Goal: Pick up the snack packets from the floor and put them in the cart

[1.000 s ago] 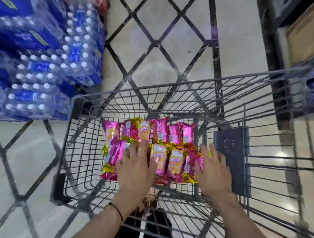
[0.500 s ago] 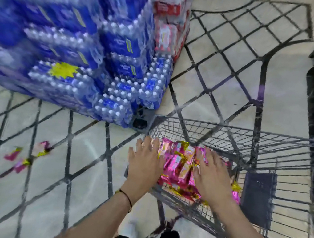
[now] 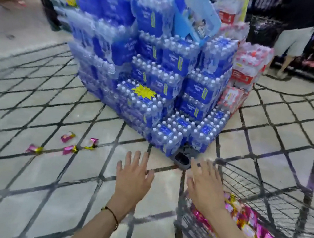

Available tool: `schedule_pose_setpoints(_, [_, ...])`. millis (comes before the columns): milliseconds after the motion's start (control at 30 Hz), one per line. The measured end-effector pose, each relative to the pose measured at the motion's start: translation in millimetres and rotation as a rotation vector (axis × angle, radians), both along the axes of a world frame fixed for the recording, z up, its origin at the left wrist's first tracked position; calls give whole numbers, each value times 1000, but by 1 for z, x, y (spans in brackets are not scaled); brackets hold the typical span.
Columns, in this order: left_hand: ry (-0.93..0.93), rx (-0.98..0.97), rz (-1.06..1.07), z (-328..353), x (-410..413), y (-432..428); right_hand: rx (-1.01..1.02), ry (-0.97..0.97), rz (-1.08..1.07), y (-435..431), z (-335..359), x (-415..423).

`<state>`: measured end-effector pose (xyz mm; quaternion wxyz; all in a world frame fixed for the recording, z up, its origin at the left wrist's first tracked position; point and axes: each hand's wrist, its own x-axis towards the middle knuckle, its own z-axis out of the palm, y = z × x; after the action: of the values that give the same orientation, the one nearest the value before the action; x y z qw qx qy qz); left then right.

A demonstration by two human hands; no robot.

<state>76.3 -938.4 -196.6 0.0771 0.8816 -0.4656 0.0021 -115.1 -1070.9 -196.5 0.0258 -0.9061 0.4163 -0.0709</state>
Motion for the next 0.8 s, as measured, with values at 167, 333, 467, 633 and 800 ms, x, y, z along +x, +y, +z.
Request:
schedule_pose_setpoints(167, [-4, 13, 143, 6, 85, 96, -11, -25, 135, 65, 7, 119])
schedule_pose_setpoints(333, [15, 52, 309, 6, 159, 182, 44, -35, 313, 135, 15, 225])
schedule_pose_setpoints(467, [17, 39, 425, 7, 204, 226, 16, -35, 427, 161, 13, 286])
schedule_pose_setpoints(633, [95, 1, 540, 4, 256, 244, -33, 26, 558, 156, -1, 359])
schedule_pose_setpoints(800, [152, 25, 562, -10, 322, 227, -10, 60, 611, 134, -19, 441])
